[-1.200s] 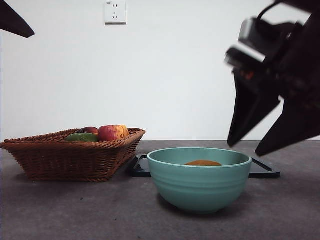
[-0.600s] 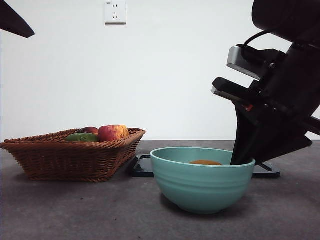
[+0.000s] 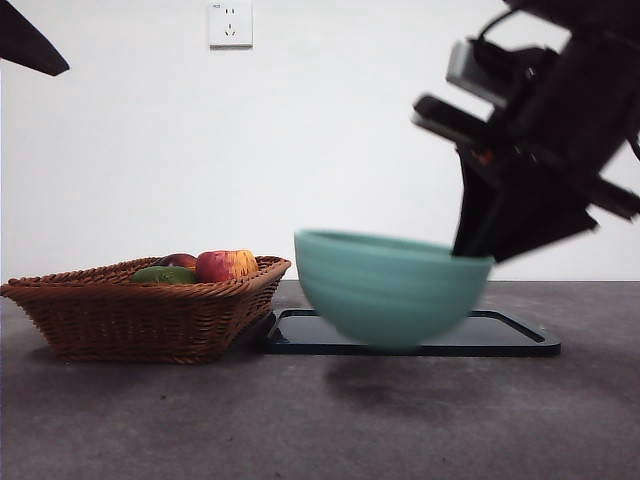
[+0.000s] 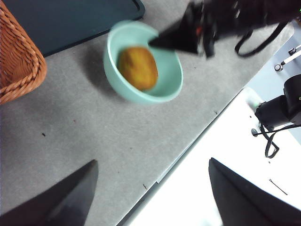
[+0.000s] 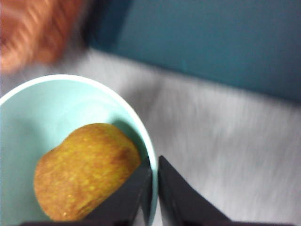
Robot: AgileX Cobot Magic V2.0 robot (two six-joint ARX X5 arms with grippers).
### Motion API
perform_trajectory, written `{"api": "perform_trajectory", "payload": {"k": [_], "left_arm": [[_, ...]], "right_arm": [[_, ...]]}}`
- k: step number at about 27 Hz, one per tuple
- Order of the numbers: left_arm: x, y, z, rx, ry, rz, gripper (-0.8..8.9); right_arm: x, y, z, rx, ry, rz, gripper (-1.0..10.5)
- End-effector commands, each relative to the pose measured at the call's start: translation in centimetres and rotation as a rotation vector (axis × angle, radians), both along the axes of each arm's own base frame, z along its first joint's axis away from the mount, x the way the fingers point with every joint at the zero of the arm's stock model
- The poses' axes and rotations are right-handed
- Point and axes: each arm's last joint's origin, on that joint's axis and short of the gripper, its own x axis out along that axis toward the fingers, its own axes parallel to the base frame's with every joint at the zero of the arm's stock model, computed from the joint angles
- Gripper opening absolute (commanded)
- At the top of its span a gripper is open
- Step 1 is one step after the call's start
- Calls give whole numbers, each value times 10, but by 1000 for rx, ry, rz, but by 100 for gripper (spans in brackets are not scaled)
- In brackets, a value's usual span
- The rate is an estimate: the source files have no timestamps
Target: Pick up the wifruite, put it on the bowl, pick up the plate, put it on desk
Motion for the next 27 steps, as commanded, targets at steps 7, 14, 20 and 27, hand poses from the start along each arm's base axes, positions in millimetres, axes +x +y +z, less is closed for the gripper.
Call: {"api": "perform_trajectory", "payload": {"k": [7, 14, 20, 27], "left_arm": [[1, -2, 2, -7, -18, -17, 375], [1, -2, 2, -8, -18, -17, 375], [1, -2, 2, -8, -18, -17, 375], [1, -2, 2, -7, -17, -17, 375]], "right_arm": [[59, -3, 41, -35, -112, -43, 7], [116, 1, 32, -102, -92, -51, 7], [134, 0, 11, -117, -66, -68, 7], [142, 1, -6, -126, -41, -73, 7]]}}
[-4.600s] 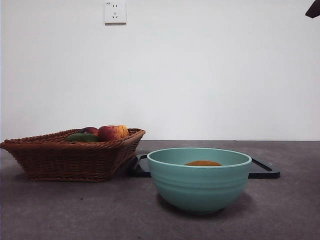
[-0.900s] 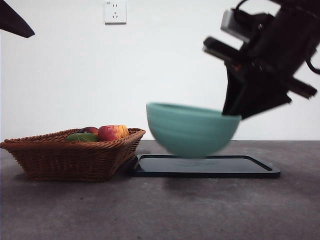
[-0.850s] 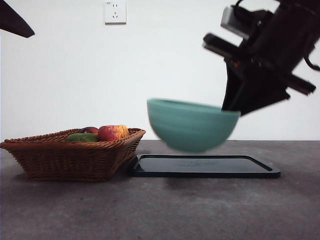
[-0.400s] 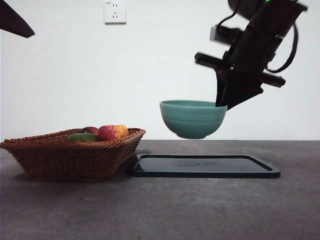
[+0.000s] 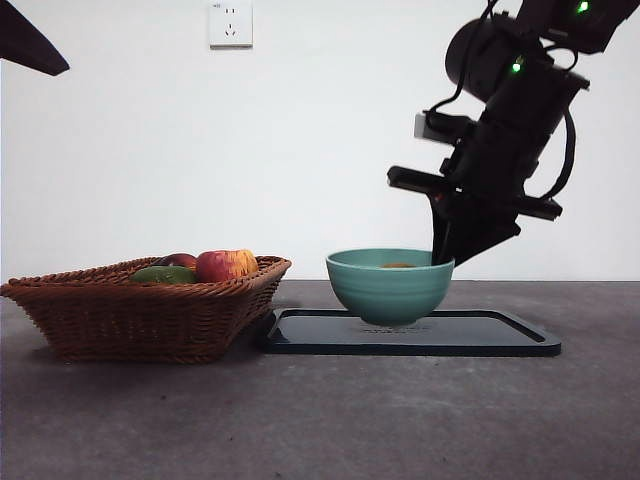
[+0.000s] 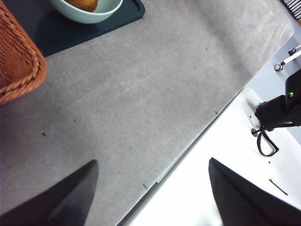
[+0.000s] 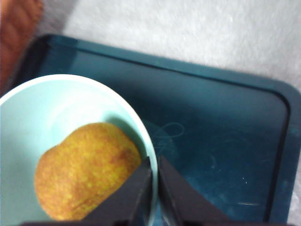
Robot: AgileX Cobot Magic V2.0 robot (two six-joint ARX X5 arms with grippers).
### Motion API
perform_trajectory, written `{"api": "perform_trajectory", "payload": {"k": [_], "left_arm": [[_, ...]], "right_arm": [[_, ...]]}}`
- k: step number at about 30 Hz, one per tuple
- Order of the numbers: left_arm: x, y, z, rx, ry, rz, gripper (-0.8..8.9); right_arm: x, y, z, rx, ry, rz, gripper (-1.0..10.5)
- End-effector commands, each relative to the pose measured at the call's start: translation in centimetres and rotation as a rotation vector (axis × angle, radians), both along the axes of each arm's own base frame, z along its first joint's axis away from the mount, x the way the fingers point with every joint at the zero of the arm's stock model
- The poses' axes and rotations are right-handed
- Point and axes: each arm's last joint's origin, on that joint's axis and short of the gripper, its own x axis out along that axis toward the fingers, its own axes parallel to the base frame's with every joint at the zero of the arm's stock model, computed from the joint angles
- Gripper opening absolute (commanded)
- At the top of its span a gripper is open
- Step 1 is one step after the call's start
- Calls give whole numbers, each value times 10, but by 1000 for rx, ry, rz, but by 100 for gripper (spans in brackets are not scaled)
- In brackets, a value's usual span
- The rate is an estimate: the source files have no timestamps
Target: Pick up the wifruite, put it on the bowl, pick up the plate, put it on desk
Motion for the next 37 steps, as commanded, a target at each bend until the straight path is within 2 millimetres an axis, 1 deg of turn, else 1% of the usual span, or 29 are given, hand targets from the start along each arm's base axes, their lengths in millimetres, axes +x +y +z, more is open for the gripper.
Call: {"api": "perform_trajectory", "payload": {"k": [1, 6, 12, 14, 16, 18, 21, 24, 29, 33, 37], "left_arm": [[1, -2, 2, -8, -18, -17, 375], [1, -2, 2, -8, -17, -16, 375], [1, -2, 2, -7, -17, -16, 375], [1, -2, 2, -7, -17, -16, 375], [1, -2, 2, -7, -17, -16, 375], [1, -2, 2, -7, -17, -17, 375], [1, -2, 2, -7, -17, -17, 375], [1, -2, 2, -7, -17, -17, 375], [1, -2, 2, -7, -18, -17, 375], [1, -2, 2, -7, -18, -17, 375], [1, -2, 2, -8, -18, -17, 375]], "right_arm": [[7, 4, -3, -2, -11, 13, 7], [9, 5, -11, -12, 15, 12, 7], [9, 5, -13, -13, 23, 8, 18], [8, 5, -13, -13, 29, 4, 69], [8, 5, -13, -11, 32, 1, 167], [8, 5, -13, -8, 32, -2, 226], [7, 4, -10, 4, 33, -17, 230], [4, 3, 0, 14, 14, -21, 230], [-9, -3, 30, 35, -45, -18, 230], [-28, -10, 60, 42, -86, -4, 230], [-55, -19, 90, 55, -102, 32, 230]]}}
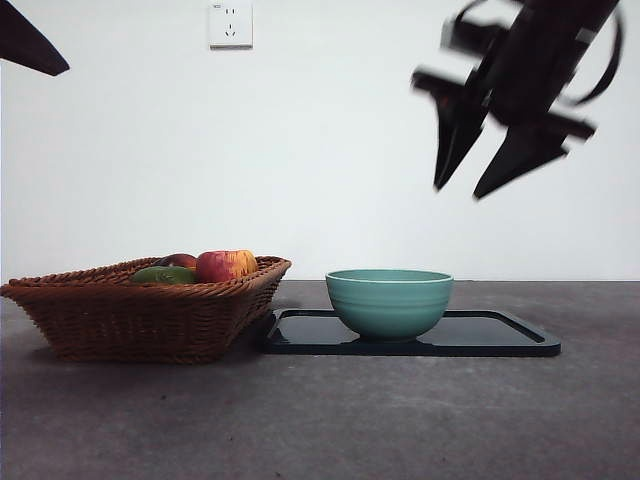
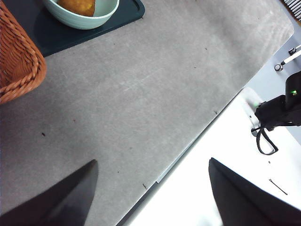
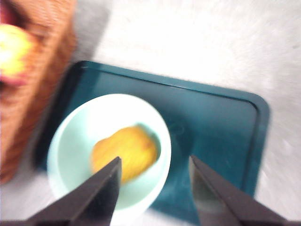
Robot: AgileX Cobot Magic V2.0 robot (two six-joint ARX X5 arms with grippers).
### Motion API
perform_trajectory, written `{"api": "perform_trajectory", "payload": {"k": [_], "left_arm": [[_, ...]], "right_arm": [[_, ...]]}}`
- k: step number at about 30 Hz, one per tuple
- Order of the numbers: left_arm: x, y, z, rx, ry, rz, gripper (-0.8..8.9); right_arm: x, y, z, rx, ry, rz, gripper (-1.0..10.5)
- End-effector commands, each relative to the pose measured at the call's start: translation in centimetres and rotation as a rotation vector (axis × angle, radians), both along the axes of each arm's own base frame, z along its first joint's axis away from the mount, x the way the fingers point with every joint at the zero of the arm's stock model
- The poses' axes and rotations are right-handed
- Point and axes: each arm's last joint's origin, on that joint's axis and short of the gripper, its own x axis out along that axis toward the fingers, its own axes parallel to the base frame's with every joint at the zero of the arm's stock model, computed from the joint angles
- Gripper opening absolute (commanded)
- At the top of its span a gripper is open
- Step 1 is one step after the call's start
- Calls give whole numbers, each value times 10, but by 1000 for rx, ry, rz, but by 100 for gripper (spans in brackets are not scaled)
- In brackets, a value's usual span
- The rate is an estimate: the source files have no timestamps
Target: Pick up the wifruite, put it on the bowl, pick up the plate, put it on desk
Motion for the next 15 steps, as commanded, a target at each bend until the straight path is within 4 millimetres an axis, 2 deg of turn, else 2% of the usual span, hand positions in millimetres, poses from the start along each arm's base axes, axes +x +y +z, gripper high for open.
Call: {"api": "perform_trajectory", "payload": {"k": [1, 8, 15], "left_arm": [[1, -2, 2, -7, -18, -17, 375], [1, -2, 2, -3, -31, -27, 375], [1, -2, 2, -2, -32, -28, 375]], "right_arm": [[-15, -3, 21, 17, -24, 40, 230], [-65, -22, 56, 14, -31, 100, 230], [-107, -39, 66, -2, -39, 119, 230]]}}
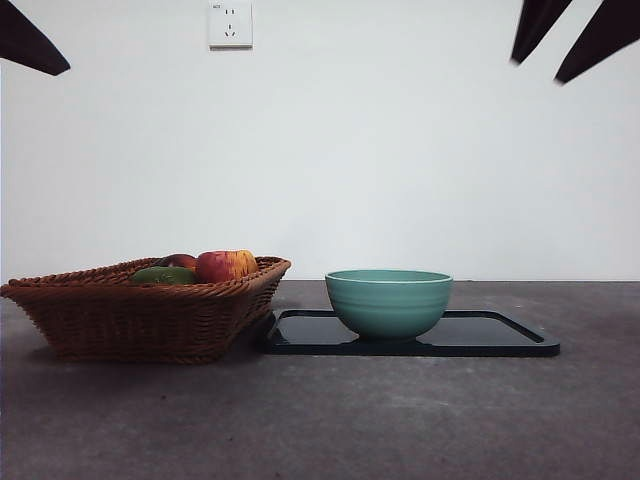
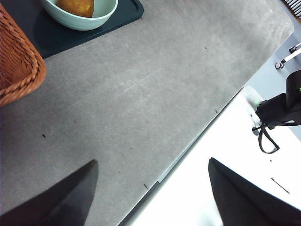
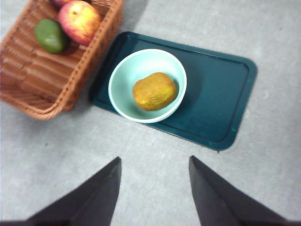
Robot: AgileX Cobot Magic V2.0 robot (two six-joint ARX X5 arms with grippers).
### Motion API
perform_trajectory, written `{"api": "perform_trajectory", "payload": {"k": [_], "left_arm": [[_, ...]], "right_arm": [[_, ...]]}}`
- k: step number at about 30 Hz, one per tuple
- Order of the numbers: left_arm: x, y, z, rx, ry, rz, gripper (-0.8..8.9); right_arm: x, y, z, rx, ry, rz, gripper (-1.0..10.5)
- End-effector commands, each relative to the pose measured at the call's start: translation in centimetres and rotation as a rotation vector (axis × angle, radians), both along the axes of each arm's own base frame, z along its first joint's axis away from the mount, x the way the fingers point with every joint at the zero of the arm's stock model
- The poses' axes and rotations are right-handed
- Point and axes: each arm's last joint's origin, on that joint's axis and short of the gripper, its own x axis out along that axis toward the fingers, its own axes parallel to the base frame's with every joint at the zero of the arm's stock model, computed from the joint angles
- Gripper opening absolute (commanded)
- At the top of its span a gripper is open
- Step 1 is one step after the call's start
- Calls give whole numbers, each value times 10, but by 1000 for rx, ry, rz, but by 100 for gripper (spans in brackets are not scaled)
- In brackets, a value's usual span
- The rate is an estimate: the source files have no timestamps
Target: Pick up the wifruite, put it on the bowl, pick up the plate, put it on desk
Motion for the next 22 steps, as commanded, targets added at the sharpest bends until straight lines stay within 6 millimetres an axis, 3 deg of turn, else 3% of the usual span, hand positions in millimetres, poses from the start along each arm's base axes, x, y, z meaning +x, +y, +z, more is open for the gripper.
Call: {"api": "perform_trajectory", "payload": {"k": [1, 12, 22], "left_arm": [[1, -2, 2, -7, -20, -19, 375], [1, -2, 2, -7, -21, -18, 375], [1, -2, 2, -7, -20, -18, 375]], "right_arm": [[-11, -3, 0, -11, -19, 26, 230], [-60, -17, -34, 88, -32, 152, 230], [-84, -27, -53, 116, -97, 166, 230]]}}
